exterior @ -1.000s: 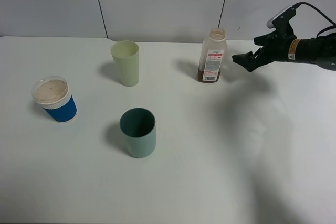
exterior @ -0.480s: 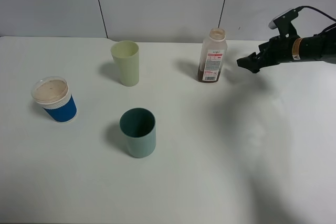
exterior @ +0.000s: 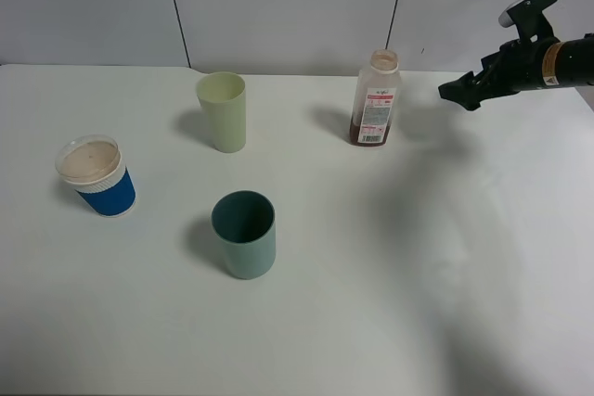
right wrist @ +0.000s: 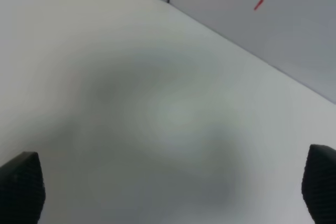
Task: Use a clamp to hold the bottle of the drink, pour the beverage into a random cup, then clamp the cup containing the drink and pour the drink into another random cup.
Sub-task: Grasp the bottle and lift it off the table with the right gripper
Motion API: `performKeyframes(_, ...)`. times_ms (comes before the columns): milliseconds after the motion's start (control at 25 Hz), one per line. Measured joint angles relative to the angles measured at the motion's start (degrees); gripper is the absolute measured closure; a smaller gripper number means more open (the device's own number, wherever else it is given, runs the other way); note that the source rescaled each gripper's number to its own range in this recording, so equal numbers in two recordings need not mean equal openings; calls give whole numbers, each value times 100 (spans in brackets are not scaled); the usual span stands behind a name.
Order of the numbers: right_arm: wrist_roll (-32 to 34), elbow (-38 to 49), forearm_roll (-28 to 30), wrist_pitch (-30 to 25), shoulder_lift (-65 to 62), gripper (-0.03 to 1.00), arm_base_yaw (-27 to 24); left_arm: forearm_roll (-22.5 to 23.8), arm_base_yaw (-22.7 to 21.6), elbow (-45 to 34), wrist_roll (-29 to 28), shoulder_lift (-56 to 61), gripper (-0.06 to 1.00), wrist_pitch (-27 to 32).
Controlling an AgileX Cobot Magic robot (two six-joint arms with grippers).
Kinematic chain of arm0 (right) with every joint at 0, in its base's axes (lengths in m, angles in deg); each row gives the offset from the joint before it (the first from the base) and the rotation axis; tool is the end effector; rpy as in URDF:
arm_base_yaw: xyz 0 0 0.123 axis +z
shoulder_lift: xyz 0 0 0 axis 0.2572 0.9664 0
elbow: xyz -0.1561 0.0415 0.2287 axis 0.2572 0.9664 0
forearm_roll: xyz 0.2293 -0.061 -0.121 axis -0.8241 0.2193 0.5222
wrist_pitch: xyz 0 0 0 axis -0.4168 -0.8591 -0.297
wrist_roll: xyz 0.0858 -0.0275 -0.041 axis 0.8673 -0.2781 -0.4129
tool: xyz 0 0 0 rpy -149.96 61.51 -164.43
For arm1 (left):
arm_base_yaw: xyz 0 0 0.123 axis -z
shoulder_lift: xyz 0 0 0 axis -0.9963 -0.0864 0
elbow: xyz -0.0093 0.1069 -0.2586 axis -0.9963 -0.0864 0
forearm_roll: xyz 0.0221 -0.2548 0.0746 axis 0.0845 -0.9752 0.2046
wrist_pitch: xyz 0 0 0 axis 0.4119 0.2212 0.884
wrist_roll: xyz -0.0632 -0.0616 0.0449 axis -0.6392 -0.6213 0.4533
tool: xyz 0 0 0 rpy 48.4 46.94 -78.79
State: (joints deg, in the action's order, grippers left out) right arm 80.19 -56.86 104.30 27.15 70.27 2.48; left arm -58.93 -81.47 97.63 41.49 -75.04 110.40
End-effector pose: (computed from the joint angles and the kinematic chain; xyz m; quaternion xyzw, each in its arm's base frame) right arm 0.4275 -0.0370 0.1263 -0.3031 0.8228 0.0795 0.4742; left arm 0.0190 0.0073 0.2836 -0.0214 0.8474 0.0040 0.5305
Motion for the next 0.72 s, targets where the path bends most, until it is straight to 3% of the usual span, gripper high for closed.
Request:
performKeyframes(320, -247, 372, -140, 51, -96, 1, -110, 0, 0, 0, 0, 0, -6, 0)
performKeyframes(480, 318, 605, -200, 219, -168, 1, -110, 0, 0, 0, 0, 0, -6, 0)
performKeyframes(720, 418, 910, -146, 257, -410, 1, -110, 0, 0, 0, 0, 0, -6, 0)
